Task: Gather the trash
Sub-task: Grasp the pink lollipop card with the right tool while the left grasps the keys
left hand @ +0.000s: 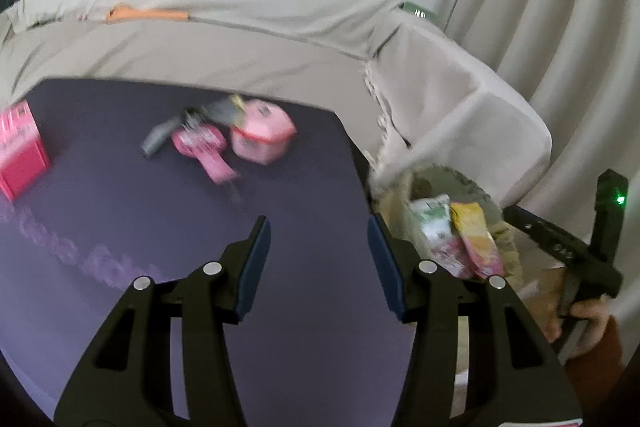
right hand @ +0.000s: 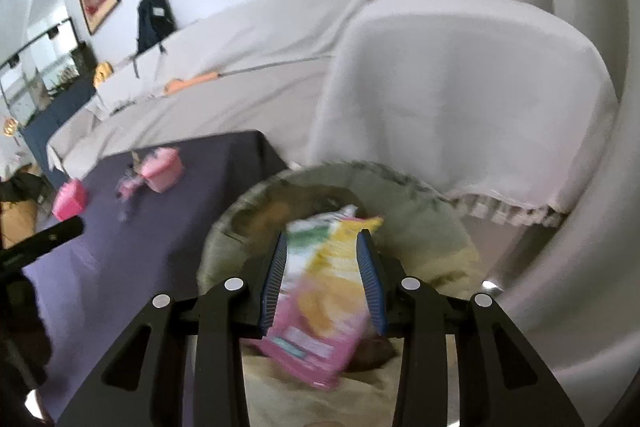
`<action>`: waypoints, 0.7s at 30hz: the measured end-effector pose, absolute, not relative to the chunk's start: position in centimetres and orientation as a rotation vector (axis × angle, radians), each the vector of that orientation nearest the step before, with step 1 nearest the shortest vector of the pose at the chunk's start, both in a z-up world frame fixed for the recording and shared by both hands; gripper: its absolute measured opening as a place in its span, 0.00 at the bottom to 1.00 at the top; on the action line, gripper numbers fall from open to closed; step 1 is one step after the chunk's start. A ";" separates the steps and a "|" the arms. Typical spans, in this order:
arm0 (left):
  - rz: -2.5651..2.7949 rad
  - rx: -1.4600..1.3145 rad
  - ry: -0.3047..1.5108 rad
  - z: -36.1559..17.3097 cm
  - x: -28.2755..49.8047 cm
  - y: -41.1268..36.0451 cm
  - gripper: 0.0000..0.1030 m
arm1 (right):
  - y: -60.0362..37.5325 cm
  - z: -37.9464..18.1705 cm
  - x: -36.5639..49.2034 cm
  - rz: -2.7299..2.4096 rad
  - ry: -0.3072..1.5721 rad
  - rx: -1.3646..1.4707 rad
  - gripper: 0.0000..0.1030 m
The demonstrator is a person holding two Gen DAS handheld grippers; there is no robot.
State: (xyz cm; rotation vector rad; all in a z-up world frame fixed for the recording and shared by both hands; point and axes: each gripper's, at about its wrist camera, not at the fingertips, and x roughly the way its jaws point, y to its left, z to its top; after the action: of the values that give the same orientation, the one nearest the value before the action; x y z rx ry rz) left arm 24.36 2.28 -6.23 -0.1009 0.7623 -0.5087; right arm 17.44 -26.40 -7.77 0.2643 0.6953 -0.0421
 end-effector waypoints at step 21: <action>-0.397 -0.043 0.939 -9.6 40.9 6.0 0.47 | -19.5 -8.2 25.6 0.037 0.781 0.203 0.34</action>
State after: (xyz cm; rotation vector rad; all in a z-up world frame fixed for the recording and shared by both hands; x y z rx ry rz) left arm 40.91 5.95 -9.63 -0.0435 0.9389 -0.3968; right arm 25.62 -19.47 -8.25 0.2031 0.7806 0.0373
